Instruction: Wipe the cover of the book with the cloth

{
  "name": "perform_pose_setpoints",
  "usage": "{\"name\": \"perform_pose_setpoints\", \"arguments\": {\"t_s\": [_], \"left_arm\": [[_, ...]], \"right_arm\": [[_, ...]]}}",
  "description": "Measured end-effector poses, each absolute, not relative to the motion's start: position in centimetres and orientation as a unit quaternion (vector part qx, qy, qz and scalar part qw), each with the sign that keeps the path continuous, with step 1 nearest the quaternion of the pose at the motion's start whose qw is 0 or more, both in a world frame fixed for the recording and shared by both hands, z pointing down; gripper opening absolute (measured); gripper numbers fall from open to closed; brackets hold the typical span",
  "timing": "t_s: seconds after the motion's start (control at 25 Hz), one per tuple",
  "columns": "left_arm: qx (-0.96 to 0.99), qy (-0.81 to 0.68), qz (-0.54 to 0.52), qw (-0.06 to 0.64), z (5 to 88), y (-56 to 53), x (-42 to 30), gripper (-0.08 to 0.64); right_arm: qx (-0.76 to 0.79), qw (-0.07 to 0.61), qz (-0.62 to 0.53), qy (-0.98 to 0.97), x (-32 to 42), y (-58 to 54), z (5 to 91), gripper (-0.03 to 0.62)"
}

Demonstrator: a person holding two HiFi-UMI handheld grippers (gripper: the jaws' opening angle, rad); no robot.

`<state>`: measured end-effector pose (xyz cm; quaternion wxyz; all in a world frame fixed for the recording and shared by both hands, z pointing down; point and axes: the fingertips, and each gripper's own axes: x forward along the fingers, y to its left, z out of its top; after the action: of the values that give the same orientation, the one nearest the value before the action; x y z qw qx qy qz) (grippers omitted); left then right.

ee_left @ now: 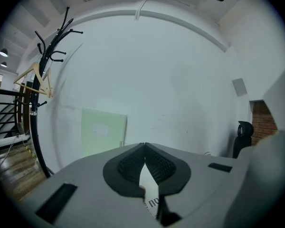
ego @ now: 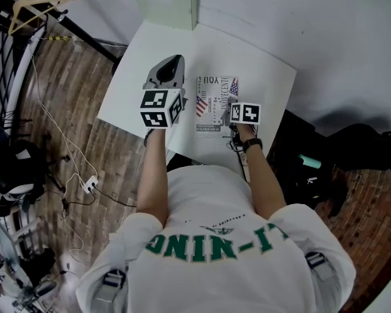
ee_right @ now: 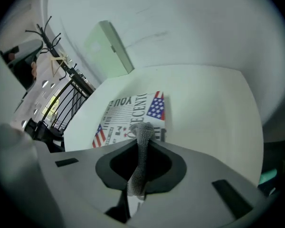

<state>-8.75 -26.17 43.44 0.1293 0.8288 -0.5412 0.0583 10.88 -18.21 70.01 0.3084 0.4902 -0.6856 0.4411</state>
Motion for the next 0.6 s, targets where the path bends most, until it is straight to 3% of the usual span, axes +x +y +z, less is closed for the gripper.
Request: {"name": "perform_pose_setpoints", "arguments": {"t_s": [0.36, 0.6], "left_arm": [[0.834, -0.535, 0.058, 0.125, 43.1, -25.9, -7.9, 0.014], [0.824, -0.549, 0.059, 0.127, 43.2, -25.5, -9.2, 0.014]], "right_arm": [[0.519, 0.31, 0.438, -0.666, 12.7, -18.1, 69.8, 0.038], [0.414, 0.302, 0.451, -0.731, 2.4, -17.1, 68.9, 0.038]]}}
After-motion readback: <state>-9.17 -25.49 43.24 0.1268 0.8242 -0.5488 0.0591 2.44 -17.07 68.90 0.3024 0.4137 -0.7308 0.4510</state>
